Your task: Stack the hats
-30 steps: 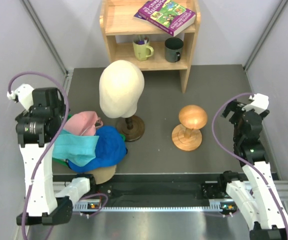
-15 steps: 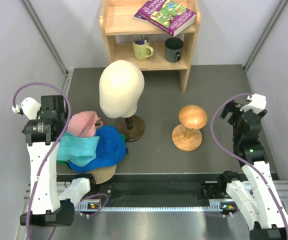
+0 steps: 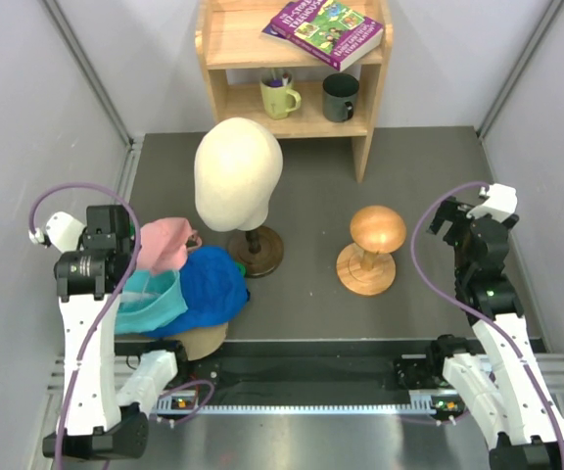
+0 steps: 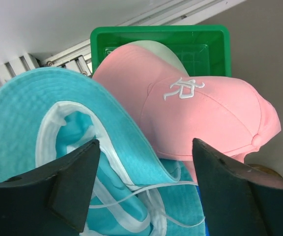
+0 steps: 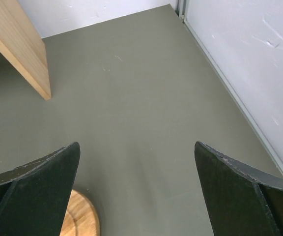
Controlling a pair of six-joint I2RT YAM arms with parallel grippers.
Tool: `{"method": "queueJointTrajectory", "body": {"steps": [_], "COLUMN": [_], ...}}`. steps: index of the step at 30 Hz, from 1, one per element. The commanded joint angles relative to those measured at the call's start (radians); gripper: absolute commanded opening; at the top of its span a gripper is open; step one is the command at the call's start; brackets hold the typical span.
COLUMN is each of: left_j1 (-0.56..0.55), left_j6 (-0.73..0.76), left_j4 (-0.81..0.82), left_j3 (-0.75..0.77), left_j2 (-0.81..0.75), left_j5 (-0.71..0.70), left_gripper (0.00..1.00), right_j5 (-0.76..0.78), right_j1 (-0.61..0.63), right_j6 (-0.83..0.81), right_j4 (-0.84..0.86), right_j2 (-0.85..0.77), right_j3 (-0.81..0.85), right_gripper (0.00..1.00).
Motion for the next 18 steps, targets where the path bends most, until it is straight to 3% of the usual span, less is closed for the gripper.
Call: {"method": "queueJointTrajectory", "body": {"steps": [1,3,9,12,13,14,15,17,18], "left_j1": [0.006,0.006,0.006,0.006,0.006,0.006,0.006,0.004,0.007], "left_j6": [0.018,0.091,0.114,0.114,0.112,0.109,0.111,0.125,0.138], "left_j4": [-0.124,-0.021,0.023,0.048,0.052,0.052,0.054,0.060,0.068], "left_j3": [-0.038,-0.068,-0.125,-0.147,-0.147,-0.144,-0.127,-0.098,-0.058], "left_j2": [-0.012,-0.007,0.020,0.014,0.013,0.013,0.013,0.013,0.017], "left_j5": [0.025,0.095,0.128,0.108,0.102,0.085,0.079,0.062,0.065], "left_gripper": [0.85,0.87,0.87,0.76,0.64,0.38,0.23,0.02,0.00], "right_j5": [-0.020,-0.026,-0.035,-0.035,-0.035,-0.035,-0.035,-0.035,-0.035], "right_j1": [-0.008,-0.008,-0.009,-0.009,-0.008,-0.006,-0.006,-0.008,-0.008], "right_j6": [-0.002,0.003,0.001,-0.001,-0.001,-0.001,-0.002,-0.002,-0.002], "right_j4": [0.027,0.028,0.028,0.028,0.027,0.025,0.021,0.014,0.011], "right_j2": [0.002,0.009,0.014,0.012,0.014,0.015,0.019,0.023,0.025], "right_j3": [-0.001,-0.002,-0.004,-0.005,-0.004,-0.002,0.004,0.010,0.019], "right_gripper": [0.99,1.00,1.00,1.00,1.00,0.99,1.00,1.00,1.00]}}
